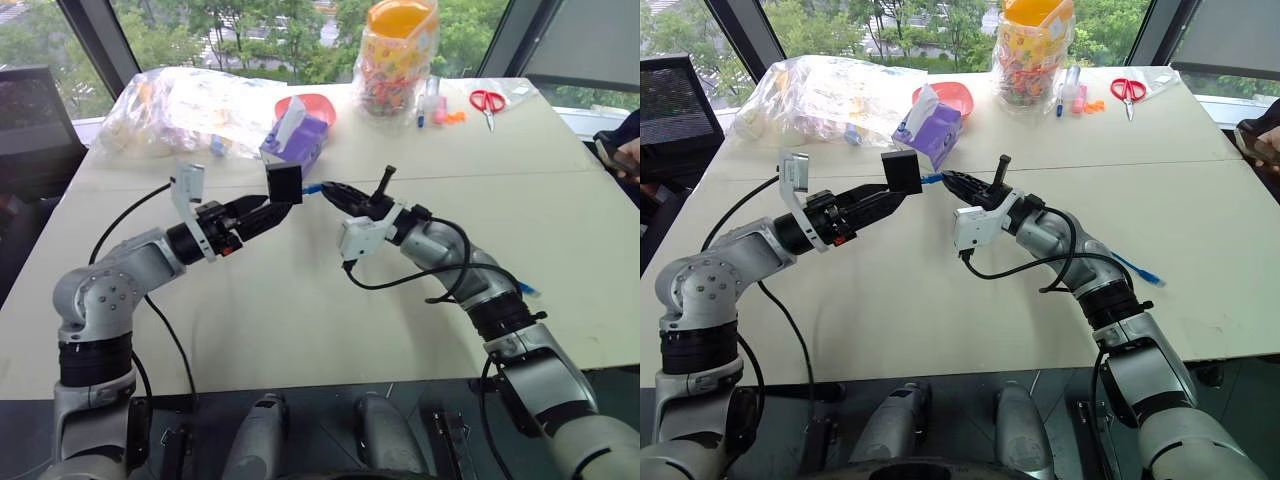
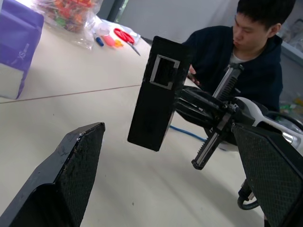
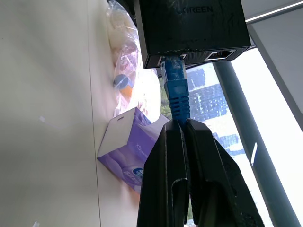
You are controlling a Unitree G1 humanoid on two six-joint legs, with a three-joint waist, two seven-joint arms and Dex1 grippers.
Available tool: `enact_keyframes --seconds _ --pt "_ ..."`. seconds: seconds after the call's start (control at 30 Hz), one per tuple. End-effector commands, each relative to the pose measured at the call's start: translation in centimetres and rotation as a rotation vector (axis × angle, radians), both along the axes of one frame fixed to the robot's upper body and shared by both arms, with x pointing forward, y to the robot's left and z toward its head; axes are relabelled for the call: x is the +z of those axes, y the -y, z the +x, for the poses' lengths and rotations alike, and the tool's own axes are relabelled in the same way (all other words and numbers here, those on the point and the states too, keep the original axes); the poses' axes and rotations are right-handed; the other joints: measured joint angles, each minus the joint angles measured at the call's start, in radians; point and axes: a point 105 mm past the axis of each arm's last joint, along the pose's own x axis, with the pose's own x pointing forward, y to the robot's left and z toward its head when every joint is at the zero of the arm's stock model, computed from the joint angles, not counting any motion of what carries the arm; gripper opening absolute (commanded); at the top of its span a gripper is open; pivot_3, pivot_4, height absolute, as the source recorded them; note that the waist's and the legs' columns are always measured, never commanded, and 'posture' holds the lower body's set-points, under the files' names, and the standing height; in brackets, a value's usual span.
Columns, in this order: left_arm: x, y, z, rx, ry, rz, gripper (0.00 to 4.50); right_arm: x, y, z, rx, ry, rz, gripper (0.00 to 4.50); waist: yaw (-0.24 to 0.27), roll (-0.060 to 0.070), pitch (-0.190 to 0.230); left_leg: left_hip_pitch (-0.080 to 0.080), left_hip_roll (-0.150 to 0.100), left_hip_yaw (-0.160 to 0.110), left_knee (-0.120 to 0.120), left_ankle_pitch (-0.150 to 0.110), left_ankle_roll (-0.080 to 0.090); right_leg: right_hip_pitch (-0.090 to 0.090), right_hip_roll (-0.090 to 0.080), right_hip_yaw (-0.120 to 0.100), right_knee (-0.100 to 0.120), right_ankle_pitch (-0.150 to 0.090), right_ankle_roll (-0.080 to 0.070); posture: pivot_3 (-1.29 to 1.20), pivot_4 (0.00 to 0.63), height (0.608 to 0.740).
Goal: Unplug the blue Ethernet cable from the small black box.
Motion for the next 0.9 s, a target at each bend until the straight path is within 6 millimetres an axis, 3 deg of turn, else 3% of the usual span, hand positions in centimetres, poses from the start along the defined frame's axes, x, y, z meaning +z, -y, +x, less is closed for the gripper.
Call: enact_keyframes --seconds 0.03,0.2,0.3,0.53,0.57,0.77,0.87,0.9 --pt "1.0 0.2 -0.2 -0.017 0.041 0.002 4.50 1.6 -0.4 -0.7 0.040 0.063 0.020 0.06 -0.001 0.000 0.000 0.000 0.000 0.000 0.000 0.000 0.000 0.000 0.000 0.000 0.000 0.000 0.000 0.00 0.150 0.726" --pt "1.1 0.4 -0.4 -0.025 0.053 0.002 4.50 1.4 -0.6 -0.9 0.060 0.060 0.002 0.06 -0.002 0.000 0.000 0.000 0.000 0.000 0.000 0.000 0.000 0.000 0.000 0.000 0.000 0.000 0.000 0.00 0.150 0.726" --pt "1.1 0.6 -0.3 -0.031 0.060 0.009 3.66 1.0 -0.7 -1.0 0.071 0.047 -0.023 0.00 -0.002 0.000 0.000 0.000 0.000 0.000 0.000 0.000 0.000 0.000 0.000 0.000 0.000 0.000 0.000 0.00 0.150 0.726" --pt "1.0 1.0 -0.2 -0.049 0.068 0.025 0.73 0.7 -0.9 -1.2 0.089 0.037 -0.038 0.00 -0.002 0.000 0.000 0.000 0.000 0.000 0.000 0.000 0.000 0.000 0.000 0.000 0.000 0.000 0.000 0.00 0.150 0.726" --pt "0.9 1.0 -0.3 -0.052 0.066 0.026 0.48 0.7 -0.9 -1.3 0.092 0.036 -0.040 0.00 -0.001 0.000 0.000 0.000 0.000 0.000 0.000 0.000 0.000 0.000 0.000 0.000 0.000 0.000 0.000 0.00 0.150 0.726" --pt "0.1 0.9 -0.5 -0.072 0.053 0.065 0.49 0.8 -0.9 -1.4 0.120 -0.046 -0.013 0.00 -0.002 -0.001 0.000 0.000 0.000 0.000 0.000 0.000 0.000 0.000 0.000 0.000 0.000 0.000 0.000 0.00 0.150 0.726" --pt "-0.3 0.8 -0.5 -0.081 0.057 0.102 0.49 1.3 -0.9 -1.3 0.158 -0.168 0.049 0.95 -0.002 -0.001 0.000 0.000 0.000 0.000 0.000 0.000 0.000 0.000 0.000 0.000 0.000 0.000 0.000 0.00 0.150 0.726" --pt "-0.3 0.8 -0.6 -0.087 0.060 0.109 0.49 1.3 -0.9 -1.2 0.168 -0.232 0.059 1.49 -0.002 -0.001 0.000 0.000 0.000 0.000 0.000 0.000 0.000 0.000 0.000 0.000 0.000 0.000 0.000 0.00 0.150 0.726"
